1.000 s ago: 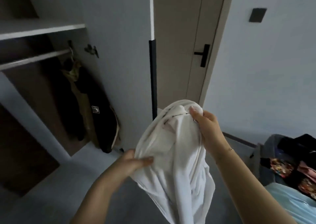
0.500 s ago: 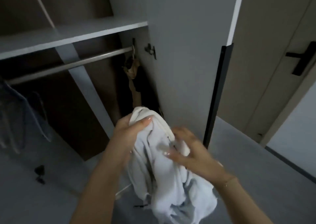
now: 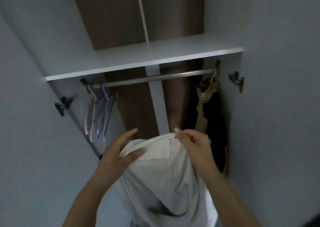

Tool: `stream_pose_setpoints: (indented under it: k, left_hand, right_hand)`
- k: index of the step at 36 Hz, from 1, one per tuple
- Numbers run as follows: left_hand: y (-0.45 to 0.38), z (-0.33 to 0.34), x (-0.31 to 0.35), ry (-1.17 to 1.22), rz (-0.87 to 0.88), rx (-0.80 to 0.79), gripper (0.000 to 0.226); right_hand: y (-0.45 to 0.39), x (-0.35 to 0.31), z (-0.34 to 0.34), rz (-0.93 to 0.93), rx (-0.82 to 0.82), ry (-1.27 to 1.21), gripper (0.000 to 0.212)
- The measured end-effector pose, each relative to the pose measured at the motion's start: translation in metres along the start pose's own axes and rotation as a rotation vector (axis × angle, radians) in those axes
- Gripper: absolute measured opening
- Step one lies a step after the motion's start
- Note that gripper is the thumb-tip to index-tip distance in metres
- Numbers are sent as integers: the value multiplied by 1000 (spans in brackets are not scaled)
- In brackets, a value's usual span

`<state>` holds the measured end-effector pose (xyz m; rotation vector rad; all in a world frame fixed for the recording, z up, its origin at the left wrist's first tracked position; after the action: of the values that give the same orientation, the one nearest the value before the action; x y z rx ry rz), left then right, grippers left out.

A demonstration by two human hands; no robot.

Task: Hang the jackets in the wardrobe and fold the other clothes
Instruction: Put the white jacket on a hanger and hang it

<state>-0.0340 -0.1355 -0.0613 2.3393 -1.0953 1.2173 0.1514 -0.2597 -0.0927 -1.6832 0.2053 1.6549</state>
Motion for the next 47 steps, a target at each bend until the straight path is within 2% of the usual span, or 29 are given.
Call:
stream_pose_setpoints:
  k: [3,5,8,17,21,26,27,30,33,37,40,44,47]
  left_hand:
    - [5,-19,-18,-7,-14,6,28]
    - [4,-29,-32,143,-68,53,11]
    - [-8,-44,-59,378,-142,151,26]
    - [-80,-81,-124,895,-290,160,50]
    - [-109,-92,-144,960,-318,160,43]
    - [-130,-92,-154,995,-356,126,36]
    - [-134,-92,-155,993,-364,121,36]
    - [-144,-92,-160,901,-382,168,37]
    - [-153,-93,-166,833,-430,255,44]
    - [-162,-95,-165,843,-431,279,40]
    - [-167,-98,-163,883,-418,322,31]
    - [-166,-103,-170,853,-459,415,33]
    - [-162,-105,-175,847,-476,445,29]
  right_hand:
    - [-24,12,24,27,-99,22,53]
    - [-40,24,41,97,-182,54,38]
    - [-63,45,68,179,-291,130,22]
    - [-128,120,144,443,-483,173,34]
    - [-144,160,164,589,-535,212,38]
    - [-159,201,182,786,-533,212,64]
    - [-164,208,185,802,-529,200,64]
    - [-192,228,200,839,-534,143,43]
    - [-231,243,229,877,-597,106,40]
    - [-267,257,273,817,-661,168,45]
    - [-280,263,299,745,-700,166,28]
    - [-289,267,316,646,-591,136,41]
    - [-284,269,302,524,-488,190,48]
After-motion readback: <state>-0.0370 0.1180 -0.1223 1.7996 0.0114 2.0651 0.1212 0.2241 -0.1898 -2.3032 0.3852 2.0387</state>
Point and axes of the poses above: each hand's wrist, its own y-axis away from the middle knuckle, its own z-axis out of the palm, x = y × z, the point moved 1 cm from there along -y, towards the middle knuckle, and after that the axes turned 7 degrees about -x, right-handed, at the moved point
